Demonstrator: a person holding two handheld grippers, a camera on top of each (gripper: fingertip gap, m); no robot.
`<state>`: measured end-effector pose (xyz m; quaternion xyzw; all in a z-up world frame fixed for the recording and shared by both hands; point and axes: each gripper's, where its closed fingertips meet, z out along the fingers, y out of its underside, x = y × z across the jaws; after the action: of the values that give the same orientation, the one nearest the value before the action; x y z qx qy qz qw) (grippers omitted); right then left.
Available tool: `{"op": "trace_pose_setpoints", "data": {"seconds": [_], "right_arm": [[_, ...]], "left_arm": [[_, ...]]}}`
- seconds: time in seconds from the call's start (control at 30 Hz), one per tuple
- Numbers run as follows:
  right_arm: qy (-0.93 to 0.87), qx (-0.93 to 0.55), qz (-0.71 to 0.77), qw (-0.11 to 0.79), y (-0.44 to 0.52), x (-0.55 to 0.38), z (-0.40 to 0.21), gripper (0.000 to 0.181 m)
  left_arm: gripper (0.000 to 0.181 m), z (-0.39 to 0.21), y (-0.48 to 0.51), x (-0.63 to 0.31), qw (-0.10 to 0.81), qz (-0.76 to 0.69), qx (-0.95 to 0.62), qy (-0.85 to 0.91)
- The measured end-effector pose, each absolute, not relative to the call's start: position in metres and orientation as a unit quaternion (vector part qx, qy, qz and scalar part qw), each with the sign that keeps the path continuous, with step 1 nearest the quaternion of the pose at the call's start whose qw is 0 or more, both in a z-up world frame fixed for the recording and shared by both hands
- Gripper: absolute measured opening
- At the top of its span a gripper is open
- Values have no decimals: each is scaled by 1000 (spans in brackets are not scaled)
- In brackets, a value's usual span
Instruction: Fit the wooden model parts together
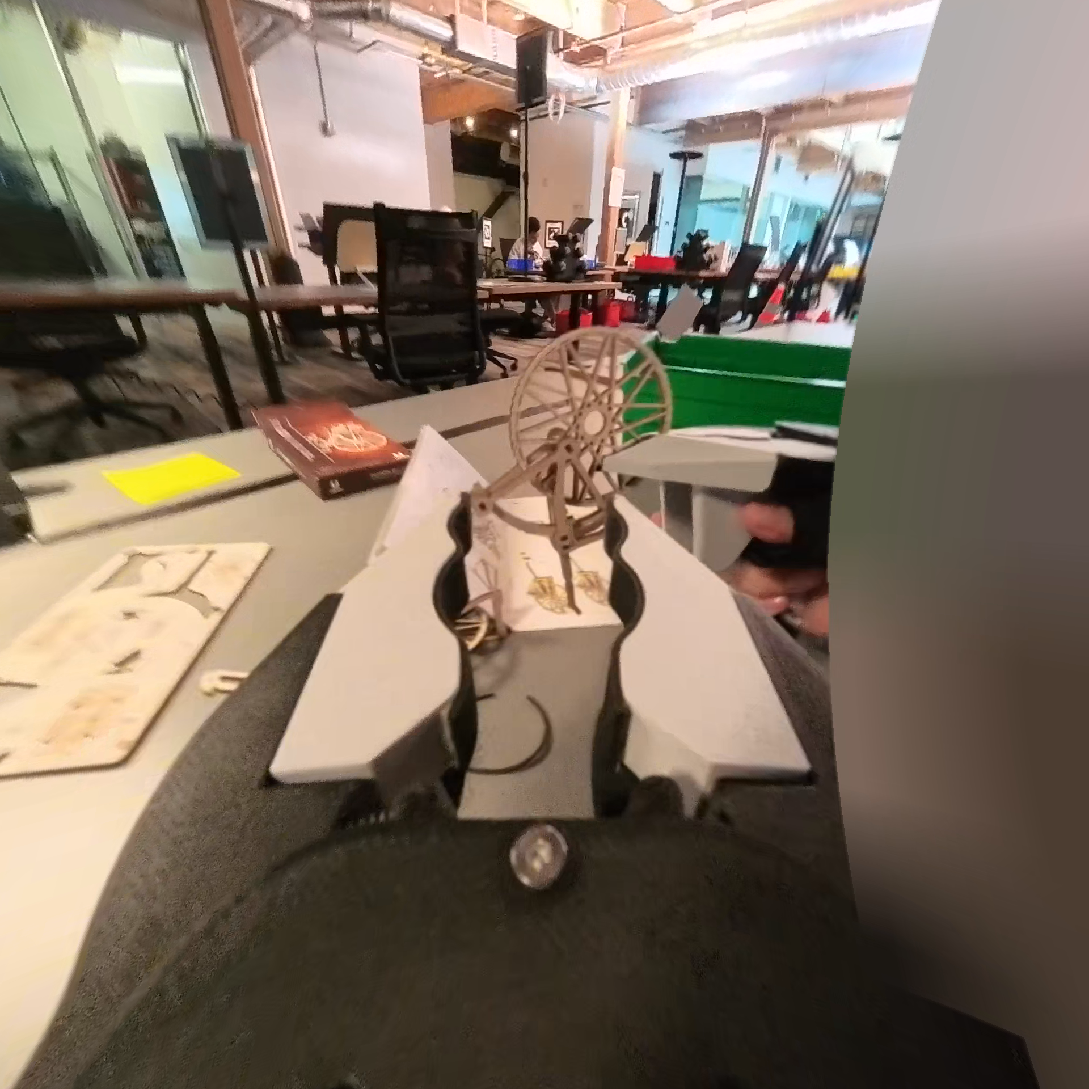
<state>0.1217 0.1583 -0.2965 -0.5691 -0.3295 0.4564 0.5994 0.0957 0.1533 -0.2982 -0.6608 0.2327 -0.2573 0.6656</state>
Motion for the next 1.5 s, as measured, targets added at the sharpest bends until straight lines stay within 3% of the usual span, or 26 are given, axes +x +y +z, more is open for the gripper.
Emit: {"op": "trace_pose_setpoints", "data": {"seconds": [0.23,0.6,0.77,1.17,1.3,1.5], "right_arm": [[-350,-552,350,671,161,128,-291,0],[-350,-538,341,686,156,128,-284,0],[-342,-537,323,700,159,133,-281,0],[-358,-522,287,719,156,130,-281,0],[-358,-514,285,725,154,130,-278,0],[-358,-510,304,721,151,129,-277,0]], "left_arm": [[34,-292,161,112,621,-422,-651,111],[14,-287,164,124,624,-427,-648,90],[22,-286,163,121,639,-406,-648,86],[9,-286,160,125,641,-406,-644,96],[31,-285,164,117,654,-385,-646,79],[21,-281,161,123,661,-383,-636,109]]}}
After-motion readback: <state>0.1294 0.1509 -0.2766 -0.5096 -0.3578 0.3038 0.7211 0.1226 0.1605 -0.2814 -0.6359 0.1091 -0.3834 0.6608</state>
